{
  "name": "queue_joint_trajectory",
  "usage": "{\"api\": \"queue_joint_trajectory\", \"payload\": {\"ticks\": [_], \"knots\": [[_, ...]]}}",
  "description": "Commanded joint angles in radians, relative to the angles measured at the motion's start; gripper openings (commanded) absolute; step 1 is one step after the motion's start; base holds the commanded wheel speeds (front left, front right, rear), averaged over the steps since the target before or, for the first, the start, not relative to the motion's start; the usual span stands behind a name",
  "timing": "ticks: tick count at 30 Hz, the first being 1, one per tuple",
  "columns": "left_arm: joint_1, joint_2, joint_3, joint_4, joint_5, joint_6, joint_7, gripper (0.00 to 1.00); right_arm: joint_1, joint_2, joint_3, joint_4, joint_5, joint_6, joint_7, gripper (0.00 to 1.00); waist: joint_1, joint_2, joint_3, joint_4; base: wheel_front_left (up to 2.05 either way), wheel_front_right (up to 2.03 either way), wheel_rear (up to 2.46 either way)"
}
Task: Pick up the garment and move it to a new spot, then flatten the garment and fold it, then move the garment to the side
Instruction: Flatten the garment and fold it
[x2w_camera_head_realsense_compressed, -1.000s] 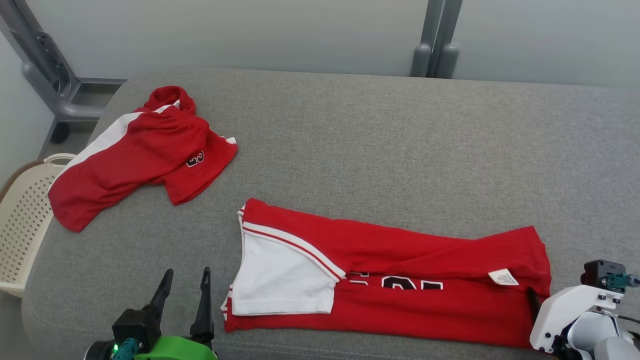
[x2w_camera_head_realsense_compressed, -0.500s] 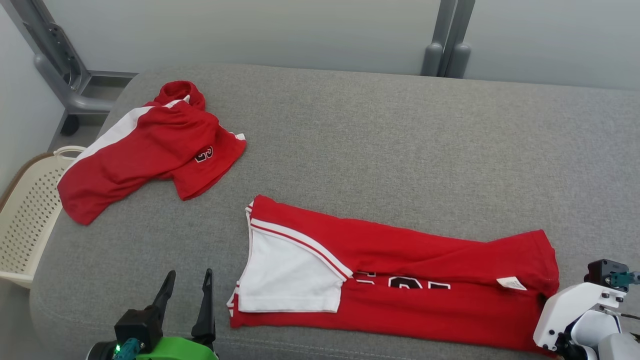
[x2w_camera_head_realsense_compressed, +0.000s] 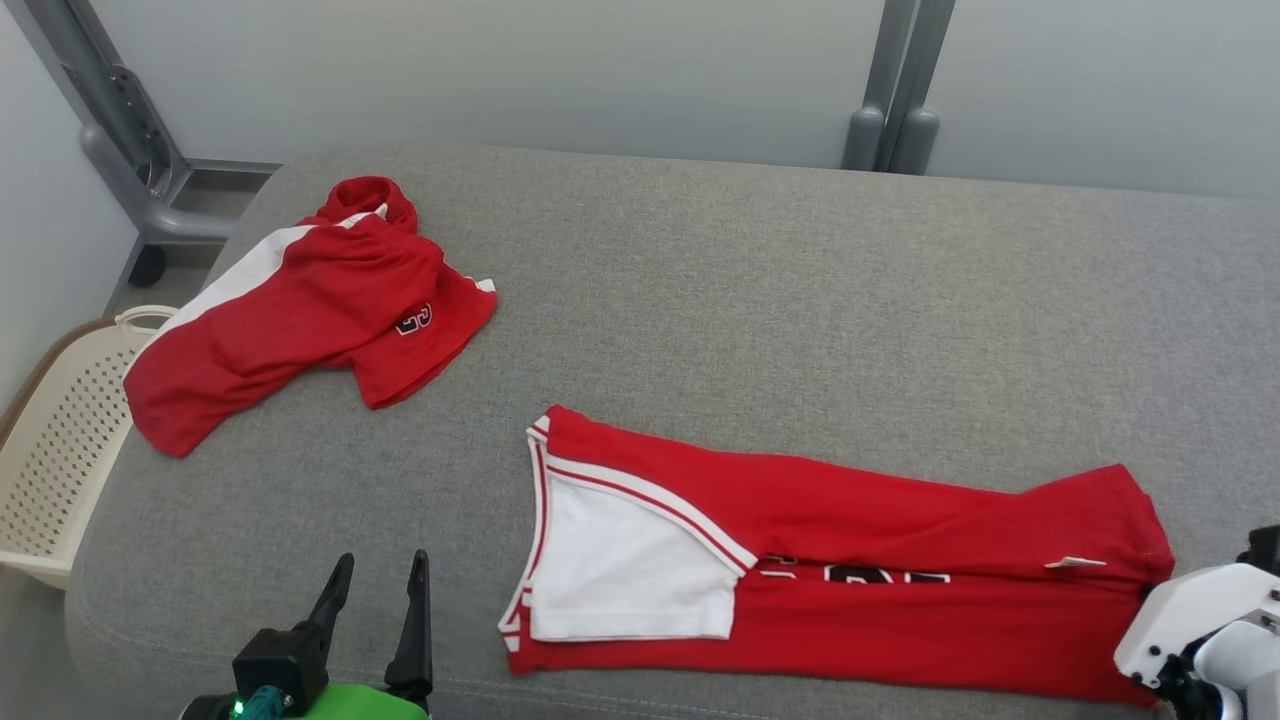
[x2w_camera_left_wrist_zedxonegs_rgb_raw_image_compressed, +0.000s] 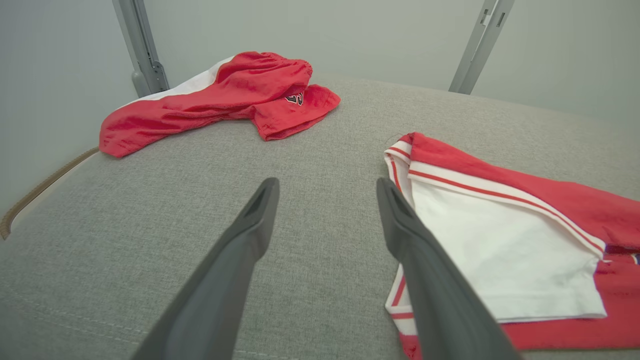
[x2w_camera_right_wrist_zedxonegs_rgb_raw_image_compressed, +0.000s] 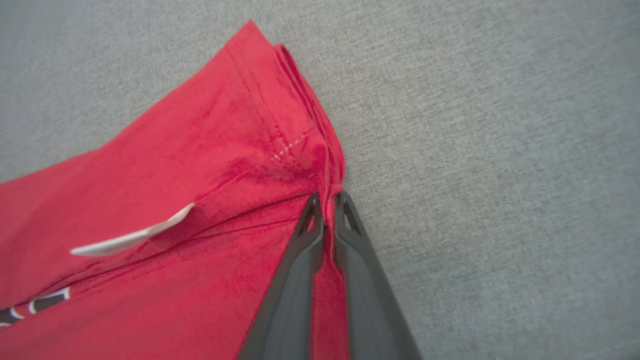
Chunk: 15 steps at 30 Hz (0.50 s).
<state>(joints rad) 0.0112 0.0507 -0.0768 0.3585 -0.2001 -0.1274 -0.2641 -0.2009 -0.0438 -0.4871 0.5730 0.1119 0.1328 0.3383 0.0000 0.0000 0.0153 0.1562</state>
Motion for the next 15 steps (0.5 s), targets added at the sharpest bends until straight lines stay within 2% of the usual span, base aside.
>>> {"api": "queue_joint_trajectory", "payload": {"ticks": [1, 9, 15], "knots": [[0.011, 0.000, 0.001, -0.001, 0.004, -0.003, -0.001, 1.00, -0.016, -0.012, -0.040, -0.002, -0.003, -0.004, -0.012, 0.00, 0.0000, 0.0000, -0.004, -0.002, 0.00, 0.00, 0.00], [0.019, 0.000, 0.005, -0.010, 0.007, -0.003, -0.001, 1.00, -0.041, -0.011, -0.201, -0.042, -0.041, -0.003, -0.020, 0.00, 0.0000, 0.0000, 0.000, -0.014, 0.00, 0.00, 0.00], [0.008, 0.000, 0.004, -0.011, 0.007, -0.004, -0.001, 1.00, -0.047, -0.010, -0.280, -0.097, -0.062, -0.003, -0.007, 0.00, 0.0000, 0.0000, 0.006, -0.022, 0.00, 0.00, 0.00]]}}
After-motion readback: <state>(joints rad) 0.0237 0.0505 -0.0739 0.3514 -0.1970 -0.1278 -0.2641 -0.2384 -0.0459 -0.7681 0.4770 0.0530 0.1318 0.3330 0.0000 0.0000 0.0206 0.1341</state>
